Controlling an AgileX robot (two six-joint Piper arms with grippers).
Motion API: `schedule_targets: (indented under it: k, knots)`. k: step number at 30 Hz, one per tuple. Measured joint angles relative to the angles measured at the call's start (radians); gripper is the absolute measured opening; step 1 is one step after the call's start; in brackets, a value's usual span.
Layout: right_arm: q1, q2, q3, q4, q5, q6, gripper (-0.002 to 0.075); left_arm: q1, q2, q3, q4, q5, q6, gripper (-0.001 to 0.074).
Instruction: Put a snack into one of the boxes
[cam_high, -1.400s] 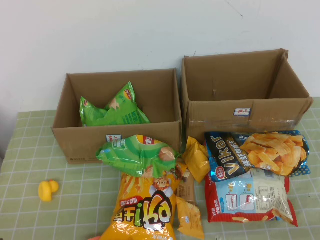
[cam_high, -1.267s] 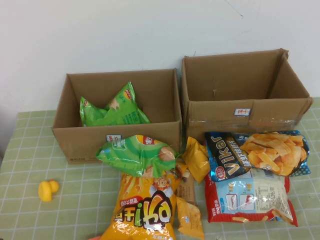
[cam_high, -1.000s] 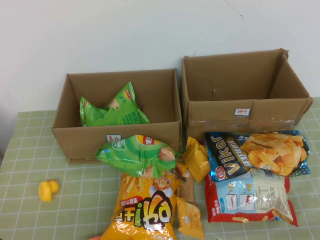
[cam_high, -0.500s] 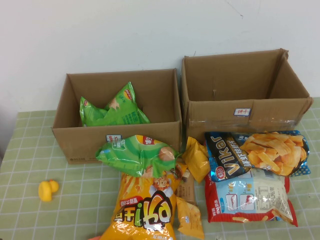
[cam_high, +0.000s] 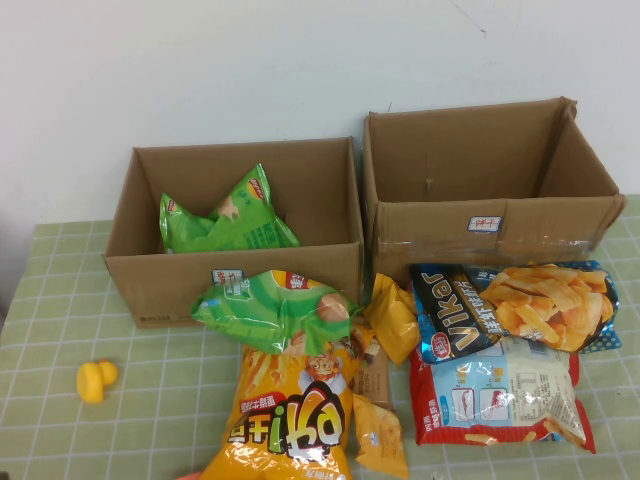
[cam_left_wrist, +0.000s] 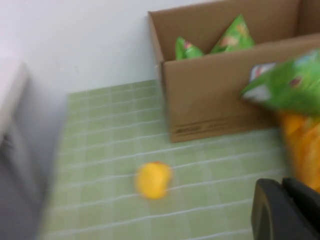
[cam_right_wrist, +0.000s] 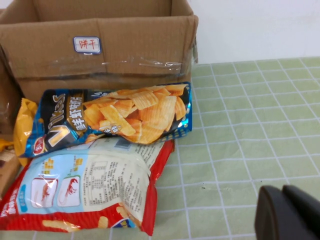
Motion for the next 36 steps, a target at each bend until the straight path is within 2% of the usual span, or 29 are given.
schedule_targets:
  k: [2, 5, 8, 11, 14, 19, 23, 26, 31, 34, 36]
  knots:
    - [0.0, 0.0, 0.0, 0.013, 0.0, 0.0, -0.0002, 0.0, 0.0, 0.002, -0.105, -0.023, -0.068, -0.0002]
    - [0.0, 0.0, 0.0, 0.136, 0.0, 0.049, -0.0002, 0.0, 0.0, 0.002, -0.418, -0.085, -0.233, -0.0002]
    - [0.0, 0.0, 0.006, 0.458, 0.004, 0.168, -0.0002, 0.0, 0.0, 0.002, -0.709, -0.13, -0.354, -0.0002]
    - [0.0, 0.0, 0.007, 0.727, 0.004, 0.214, -0.0002, 0.0, 0.0, 0.002, -0.846, -0.147, -0.38, -0.0002]
    - [0.0, 0.0, 0.007, 0.809, 0.0, 0.206, -0.0002, 0.0, 0.0, 0.002, -0.887, -0.155, -0.387, -0.0002]
    - [0.0, 0.0, 0.007, 0.824, -0.002, 0.106, -0.0002, 0.0, 0.0, 0.002, -0.895, -0.155, -0.325, -0.0002]
    - [0.0, 0.0, 0.007, 0.83, -0.002, -0.014, -0.0002, 0.0, 0.009, -0.084, -0.829, -0.05, 0.023, -0.0002]
    - [0.0, 0.0, 0.007, 0.83, -0.002, -0.077, -0.0002, 0.0, 0.1, -0.258, -0.688, 0.073, 0.126, -0.0002]
    - [0.0, 0.0, 0.007, 0.835, -0.002, -0.119, -0.0002, -0.002, 0.41, -0.576, -0.349, 0.448, 0.206, -0.0002]
    - [0.0, 0.0, 0.007, 0.835, -0.002, -0.123, -0.0002, -0.002, 0.576, -0.699, -0.243, 0.612, 0.286, -0.0002]
    - [0.0, 0.0, 0.007, 0.835, -0.002, -0.125, -0.0002, -0.019, 0.666, -0.763, -0.214, 0.652, 0.328, -0.0002]
